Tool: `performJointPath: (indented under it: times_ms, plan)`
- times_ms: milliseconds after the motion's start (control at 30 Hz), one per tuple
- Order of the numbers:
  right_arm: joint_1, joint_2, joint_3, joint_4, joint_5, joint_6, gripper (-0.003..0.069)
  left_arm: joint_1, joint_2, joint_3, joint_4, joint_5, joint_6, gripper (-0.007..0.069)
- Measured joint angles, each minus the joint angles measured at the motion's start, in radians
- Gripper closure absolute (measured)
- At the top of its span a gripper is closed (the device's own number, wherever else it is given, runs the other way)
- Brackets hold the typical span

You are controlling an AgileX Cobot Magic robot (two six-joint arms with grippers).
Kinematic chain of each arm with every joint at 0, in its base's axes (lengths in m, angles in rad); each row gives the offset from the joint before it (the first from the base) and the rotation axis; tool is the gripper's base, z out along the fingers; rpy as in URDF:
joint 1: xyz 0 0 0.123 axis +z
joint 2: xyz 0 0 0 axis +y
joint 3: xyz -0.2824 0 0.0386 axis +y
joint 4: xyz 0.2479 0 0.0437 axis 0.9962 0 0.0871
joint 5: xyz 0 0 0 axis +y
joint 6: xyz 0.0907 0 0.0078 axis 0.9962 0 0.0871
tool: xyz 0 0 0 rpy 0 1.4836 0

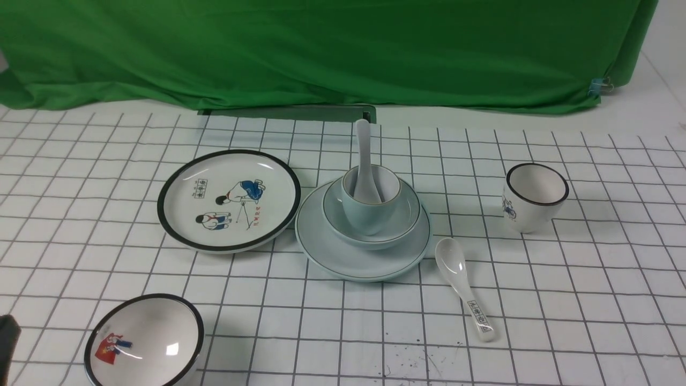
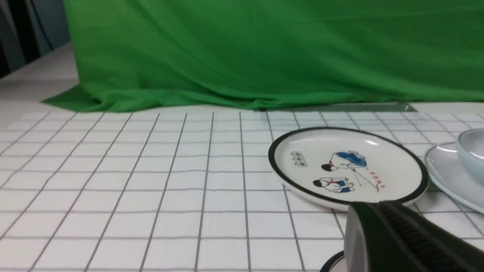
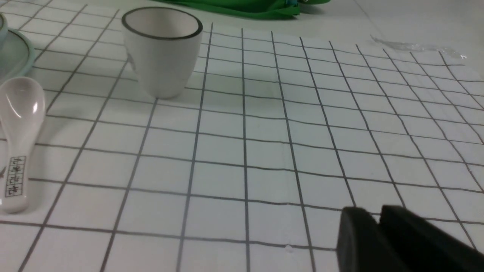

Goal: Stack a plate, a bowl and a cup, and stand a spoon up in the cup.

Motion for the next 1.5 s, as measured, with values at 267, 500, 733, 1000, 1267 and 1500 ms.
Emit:
performJointPath:
  times_ms: [267, 500, 733, 1000, 1267, 1500]
  plan:
    - [0.0, 0.0, 0.0, 0.0, 0.001, 0.0, 0.0536, 0.003, -0.001, 0.003, -0.014, 0.096, 0.001, 0.0653]
    - [0.0, 0.0, 0.0, 0.0, 0.001, 0.0, 0.0536, 0.003, -0.001, 0.003, -0.016, 0.098, 0.001, 0.0653]
    - [0.0, 0.0, 0.0, 0.0, 0.001, 0.0, 0.0521, 0.003, -0.001, 0.003, -0.015, 0.098, 0.001, 0.0653]
    - [0.0, 0.0, 0.0, 0.0, 0.001, 0.0, 0.0496, 0.003, -0.001, 0.003, -0.014, 0.099, 0.001, 0.0653]
    - [0.0, 0.0, 0.0, 0.0, 0.001, 0.0, 0.048, 0.003, -0.001, 0.003, -0.014, 0.102, 0.001, 0.0653]
    - [-0.001, 0.0, 0.0, 0.0, 0.001, 0.0, 0.047, 0.003, -0.001, 0.003, -0.014, 0.102, 0.001, 0.0653]
